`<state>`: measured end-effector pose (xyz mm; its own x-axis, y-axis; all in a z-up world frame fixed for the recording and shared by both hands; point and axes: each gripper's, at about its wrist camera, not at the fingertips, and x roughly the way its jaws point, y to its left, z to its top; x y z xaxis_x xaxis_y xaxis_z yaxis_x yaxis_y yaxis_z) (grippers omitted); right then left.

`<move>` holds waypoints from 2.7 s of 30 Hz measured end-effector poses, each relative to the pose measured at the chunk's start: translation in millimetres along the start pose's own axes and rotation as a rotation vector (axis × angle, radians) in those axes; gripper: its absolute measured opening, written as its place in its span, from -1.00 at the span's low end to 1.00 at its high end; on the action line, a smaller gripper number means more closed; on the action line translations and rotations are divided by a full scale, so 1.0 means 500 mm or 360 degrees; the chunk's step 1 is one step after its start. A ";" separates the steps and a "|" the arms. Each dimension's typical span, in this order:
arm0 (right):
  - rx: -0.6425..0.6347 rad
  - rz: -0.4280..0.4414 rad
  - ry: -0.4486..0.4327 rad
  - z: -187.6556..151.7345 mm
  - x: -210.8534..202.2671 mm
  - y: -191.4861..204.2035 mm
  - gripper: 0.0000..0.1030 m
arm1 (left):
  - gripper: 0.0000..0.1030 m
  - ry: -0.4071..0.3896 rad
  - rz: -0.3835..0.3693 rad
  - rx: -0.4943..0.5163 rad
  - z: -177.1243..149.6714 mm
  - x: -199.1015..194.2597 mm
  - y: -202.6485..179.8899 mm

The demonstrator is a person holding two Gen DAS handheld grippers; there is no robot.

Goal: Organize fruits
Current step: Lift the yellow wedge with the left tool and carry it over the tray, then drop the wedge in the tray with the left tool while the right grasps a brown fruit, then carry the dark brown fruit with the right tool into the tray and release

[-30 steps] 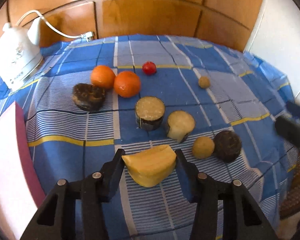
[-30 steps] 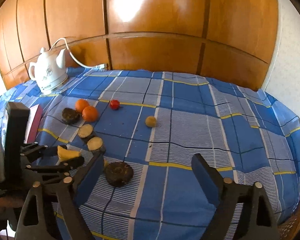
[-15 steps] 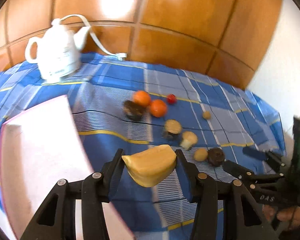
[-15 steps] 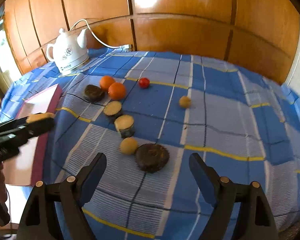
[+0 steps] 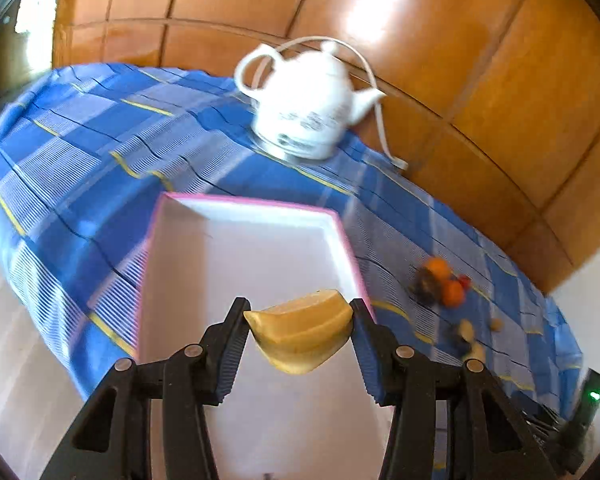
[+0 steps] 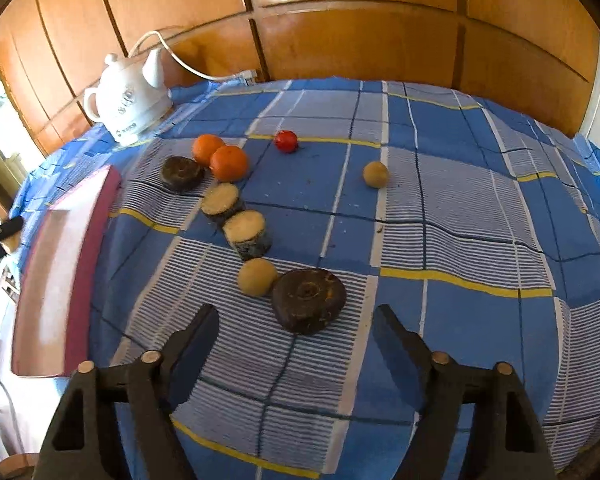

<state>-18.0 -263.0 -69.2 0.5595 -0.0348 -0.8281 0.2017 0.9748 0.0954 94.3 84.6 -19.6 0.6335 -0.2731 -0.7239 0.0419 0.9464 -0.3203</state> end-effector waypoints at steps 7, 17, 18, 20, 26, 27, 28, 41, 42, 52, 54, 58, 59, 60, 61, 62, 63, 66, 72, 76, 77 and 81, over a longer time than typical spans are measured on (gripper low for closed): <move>-0.0108 -0.0066 0.0064 0.011 0.043 0.010 0.22 | -0.01 -0.0011 0.0122 0.0106 0.028 0.032 0.015; -0.0209 -0.0108 0.0113 0.010 0.074 0.020 -0.06 | 0.17 0.0039 0.0225 0.0117 0.049 0.112 0.018; -0.0193 -0.0094 0.0116 0.011 0.075 0.017 -0.06 | 0.17 0.0031 0.0229 0.0114 0.047 0.110 0.016; -0.0184 -0.0080 0.0115 0.012 0.078 0.014 -0.06 | 0.18 0.0019 0.0237 0.0106 0.043 0.106 0.012; -0.0199 -0.0084 0.0099 0.011 0.078 0.015 -0.06 | 0.18 -0.0004 0.0338 0.0085 0.000 0.072 0.001; -0.0201 -0.0082 0.0095 0.010 0.078 0.015 -0.07 | 0.21 -0.0010 0.0349 0.0083 -0.008 0.066 -0.001; -0.0203 -0.0079 0.0091 0.009 0.077 0.015 -0.07 | 0.23 -0.0019 0.0355 0.0079 -0.015 0.060 -0.002; -0.0181 -0.0067 0.0067 0.002 0.067 0.012 -0.08 | 0.33 -0.0185 0.0376 0.0207 -0.085 -0.035 -0.063; -0.0178 -0.0065 0.0067 0.001 0.066 0.011 -0.08 | 0.34 -0.0188 0.0373 0.0217 -0.088 -0.038 -0.066; -0.0134 -0.0029 0.0006 0.005 0.021 0.006 -0.08 | 0.37 -0.0200 0.0339 0.0261 -0.106 -0.055 -0.084; -0.0148 -0.0013 -0.0013 0.010 0.010 0.014 -0.08 | 0.37 -0.0193 0.0335 0.0259 -0.109 -0.055 -0.085; -0.0199 0.0028 -0.0051 0.018 -0.010 0.045 -0.08 | 0.39 -0.0188 0.0330 0.0255 -0.114 -0.056 -0.084; -0.0221 0.0052 -0.0054 0.020 -0.014 0.056 -0.08 | 0.40 -0.0186 0.0329 0.0253 -0.115 -0.056 -0.082; -0.0238 0.0073 -0.0052 0.021 -0.017 0.066 -0.08 | 0.41 -0.0184 0.0329 0.0248 -0.117 -0.056 -0.081; -0.0260 0.0098 -0.0047 0.022 -0.018 0.077 -0.08 | 0.41 -0.0181 0.0330 0.0245 -0.118 -0.056 -0.080; -0.0287 0.0130 -0.0037 0.022 -0.019 0.090 -0.08 | 0.41 -0.0179 0.0332 0.0240 -0.119 -0.055 -0.079; -0.0318 0.0165 -0.0023 0.022 -0.018 0.106 -0.08 | 0.41 -0.0179 0.0333 0.0237 -0.120 -0.056 -0.077; -0.0418 0.0250 0.0017 0.024 -0.008 0.155 -0.08 | 0.41 -0.0181 0.0340 0.0226 -0.122 -0.058 -0.072; -0.0549 0.0454 0.0077 0.042 0.013 0.265 -0.08 | 0.41 -0.0178 0.0370 0.0193 -0.125 -0.062 -0.053; -0.0634 0.0523 0.0090 0.061 0.029 0.339 -0.08 | 0.41 -0.0181 0.0390 0.0157 -0.124 -0.066 -0.035; -0.0656 0.0535 0.0090 0.069 0.035 0.362 -0.08 | 0.41 -0.0184 0.0396 0.0146 -0.124 -0.068 -0.029; -0.0731 0.0535 0.0081 0.091 0.056 0.431 -0.08 | 0.41 -0.0197 0.0423 0.0094 -0.124 -0.077 -0.004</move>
<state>77.6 -64.0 -46.8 0.4910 0.2933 -0.8203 -0.3571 0.9266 0.1175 21.8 82.7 -28.9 0.7177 0.0051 -0.6964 -0.0952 0.9913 -0.0908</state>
